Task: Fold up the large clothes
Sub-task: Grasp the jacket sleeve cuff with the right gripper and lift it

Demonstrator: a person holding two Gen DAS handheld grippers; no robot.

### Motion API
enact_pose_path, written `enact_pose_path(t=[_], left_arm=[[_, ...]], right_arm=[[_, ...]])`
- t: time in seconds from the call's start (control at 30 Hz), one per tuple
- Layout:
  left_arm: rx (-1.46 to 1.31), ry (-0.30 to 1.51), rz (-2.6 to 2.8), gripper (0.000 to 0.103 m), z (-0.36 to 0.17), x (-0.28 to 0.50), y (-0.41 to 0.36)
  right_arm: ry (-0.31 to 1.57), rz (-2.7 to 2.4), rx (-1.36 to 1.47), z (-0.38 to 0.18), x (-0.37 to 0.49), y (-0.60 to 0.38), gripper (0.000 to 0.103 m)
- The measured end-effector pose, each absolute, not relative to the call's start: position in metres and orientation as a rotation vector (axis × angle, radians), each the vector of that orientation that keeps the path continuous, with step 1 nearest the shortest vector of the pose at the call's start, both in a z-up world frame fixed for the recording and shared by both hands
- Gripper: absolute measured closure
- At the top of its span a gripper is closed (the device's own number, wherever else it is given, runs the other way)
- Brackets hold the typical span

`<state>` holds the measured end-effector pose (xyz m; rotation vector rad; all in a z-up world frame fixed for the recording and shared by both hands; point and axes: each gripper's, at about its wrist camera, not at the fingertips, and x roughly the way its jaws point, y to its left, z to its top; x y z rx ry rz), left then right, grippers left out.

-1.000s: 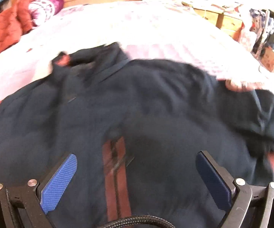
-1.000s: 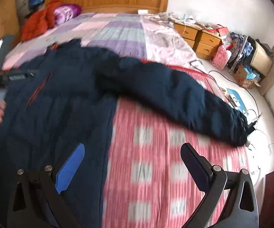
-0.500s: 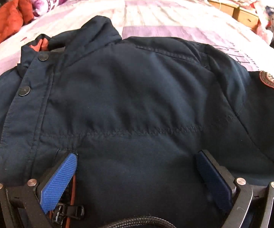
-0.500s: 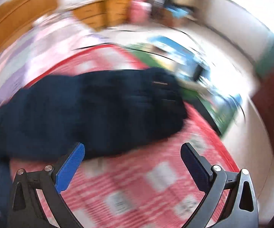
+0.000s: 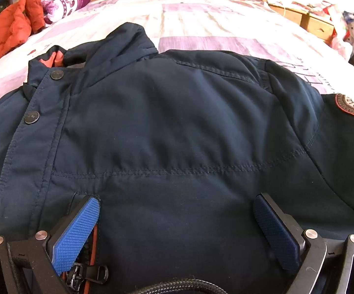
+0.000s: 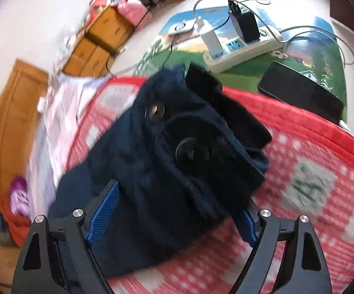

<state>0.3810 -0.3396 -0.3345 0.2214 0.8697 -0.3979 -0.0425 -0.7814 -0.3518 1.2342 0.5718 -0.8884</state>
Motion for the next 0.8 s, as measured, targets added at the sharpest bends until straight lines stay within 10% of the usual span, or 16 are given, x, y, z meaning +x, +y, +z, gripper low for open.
enact_pose_path(t=[0.07,0.17,0.8], left_arm=[[0.222,0.869,-0.397,0.000,-0.334,0.381,-0.340],[0.227,0.868,-0.397,0.000,-0.334,0.380,-0.341],[0.421,0.872,-0.427,0.000,-0.333,0.395,-0.464]], right_arm=[[0.545,-0.884,1.243,-0.352,-0.043,-0.786,0.065],[0.554,-0.898,1.192,-0.342,-0.043,-0.795,0.079],[0.508,-0.964,0.967,-0.282,-0.074,-0.779,0.083]])
